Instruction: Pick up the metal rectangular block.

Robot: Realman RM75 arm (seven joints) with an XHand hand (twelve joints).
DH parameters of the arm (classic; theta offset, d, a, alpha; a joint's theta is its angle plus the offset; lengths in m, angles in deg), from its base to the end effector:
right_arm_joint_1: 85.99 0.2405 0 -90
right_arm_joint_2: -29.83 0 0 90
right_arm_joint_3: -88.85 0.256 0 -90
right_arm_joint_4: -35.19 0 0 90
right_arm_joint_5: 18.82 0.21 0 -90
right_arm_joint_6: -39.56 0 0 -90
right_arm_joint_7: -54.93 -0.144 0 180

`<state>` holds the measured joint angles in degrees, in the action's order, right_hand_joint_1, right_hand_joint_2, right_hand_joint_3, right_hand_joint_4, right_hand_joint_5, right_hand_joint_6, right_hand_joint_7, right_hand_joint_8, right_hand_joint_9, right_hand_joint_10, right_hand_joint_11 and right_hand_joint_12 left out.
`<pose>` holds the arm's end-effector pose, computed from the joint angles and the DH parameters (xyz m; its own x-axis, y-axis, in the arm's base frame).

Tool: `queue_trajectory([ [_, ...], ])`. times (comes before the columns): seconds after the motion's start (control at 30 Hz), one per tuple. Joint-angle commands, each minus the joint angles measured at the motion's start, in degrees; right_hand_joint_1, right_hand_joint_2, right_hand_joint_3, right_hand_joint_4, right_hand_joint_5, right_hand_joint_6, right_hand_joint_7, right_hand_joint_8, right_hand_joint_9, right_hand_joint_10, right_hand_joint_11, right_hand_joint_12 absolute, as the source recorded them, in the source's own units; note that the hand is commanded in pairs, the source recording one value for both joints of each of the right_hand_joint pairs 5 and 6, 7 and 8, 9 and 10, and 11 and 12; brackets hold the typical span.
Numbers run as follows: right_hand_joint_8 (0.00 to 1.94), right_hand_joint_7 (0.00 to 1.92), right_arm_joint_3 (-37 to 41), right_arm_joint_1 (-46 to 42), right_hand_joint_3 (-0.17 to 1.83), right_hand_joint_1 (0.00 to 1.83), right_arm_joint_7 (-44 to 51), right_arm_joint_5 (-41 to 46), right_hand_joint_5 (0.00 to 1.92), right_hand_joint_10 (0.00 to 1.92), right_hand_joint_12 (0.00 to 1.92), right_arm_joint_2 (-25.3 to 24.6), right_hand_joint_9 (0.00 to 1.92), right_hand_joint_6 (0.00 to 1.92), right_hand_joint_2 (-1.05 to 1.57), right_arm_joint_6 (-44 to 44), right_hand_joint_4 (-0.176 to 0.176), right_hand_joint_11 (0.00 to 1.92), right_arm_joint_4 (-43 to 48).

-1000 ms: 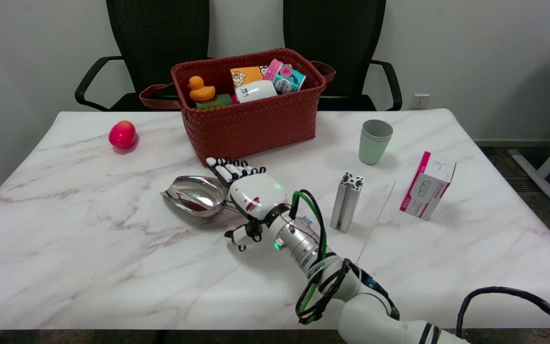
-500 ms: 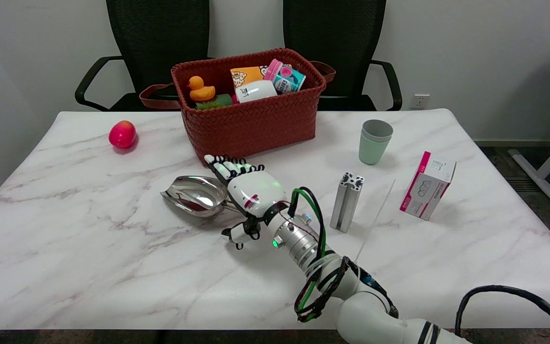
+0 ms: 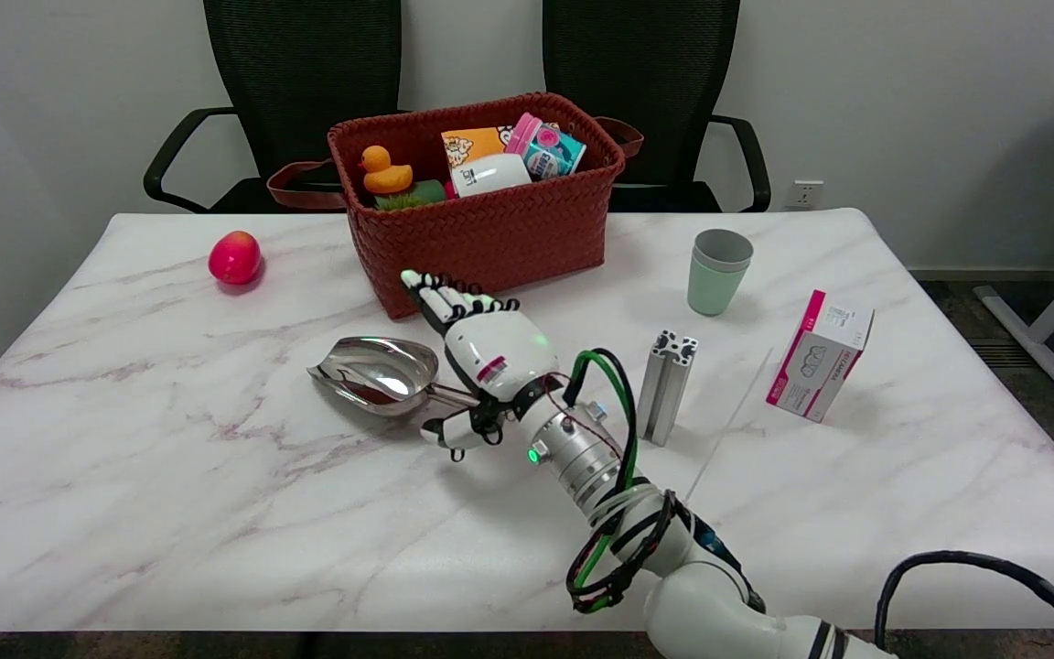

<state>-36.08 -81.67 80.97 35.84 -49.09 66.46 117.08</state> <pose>-0.2664 -0.3305 0.1432 0.9458 0.0775 0.3153 -0.2824 -0.2827 0.9167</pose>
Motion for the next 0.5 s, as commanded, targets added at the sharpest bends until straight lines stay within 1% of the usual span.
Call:
queue_trajectory([
  [0.03, 0.12, 0.12, -1.1, -4.0, 0.39, 1.2, -0.1, 3.4, 0.05, 0.27, 0.35, 0.6, 0.27, 0.05, 0.55, 14.4, 0.0, 0.35, 5.6],
  [0.27, 0.13, 0.13, -3.7, -4.3, 0.38, 1.2, -0.1, 3.4, 0.06, 0.26, 0.35, 0.7, 0.26, 0.06, 0.57, 21.9, 0.0, 0.35, 7.4],
  [0.5, 0.14, 0.14, -5.5, -4.3, 0.38, 1.19, -0.5, 3.6, 0.06, 0.27, 0.36, 0.7, 0.27, 0.06, 0.59, 24.8, 0.0, 0.36, 9.1],
])
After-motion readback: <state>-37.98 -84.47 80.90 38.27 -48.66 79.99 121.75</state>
